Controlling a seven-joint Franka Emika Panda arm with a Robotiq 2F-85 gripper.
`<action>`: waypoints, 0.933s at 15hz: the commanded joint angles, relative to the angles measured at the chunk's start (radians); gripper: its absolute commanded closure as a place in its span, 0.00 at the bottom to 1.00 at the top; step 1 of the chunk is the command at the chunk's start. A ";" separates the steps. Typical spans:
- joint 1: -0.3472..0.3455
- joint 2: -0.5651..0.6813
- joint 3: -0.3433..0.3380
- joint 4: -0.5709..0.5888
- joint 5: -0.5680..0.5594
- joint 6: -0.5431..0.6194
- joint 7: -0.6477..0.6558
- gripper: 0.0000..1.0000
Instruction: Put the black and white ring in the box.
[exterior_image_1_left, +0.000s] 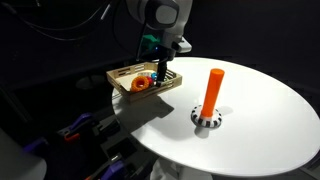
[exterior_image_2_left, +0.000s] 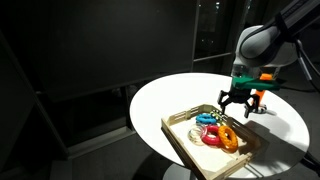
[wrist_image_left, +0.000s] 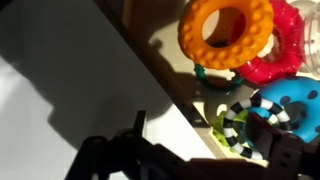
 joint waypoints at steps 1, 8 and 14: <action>-0.004 -0.049 -0.025 0.009 -0.069 -0.126 -0.059 0.00; -0.013 -0.158 -0.056 0.001 -0.205 -0.323 -0.121 0.00; -0.029 -0.287 -0.061 -0.027 -0.292 -0.377 -0.138 0.00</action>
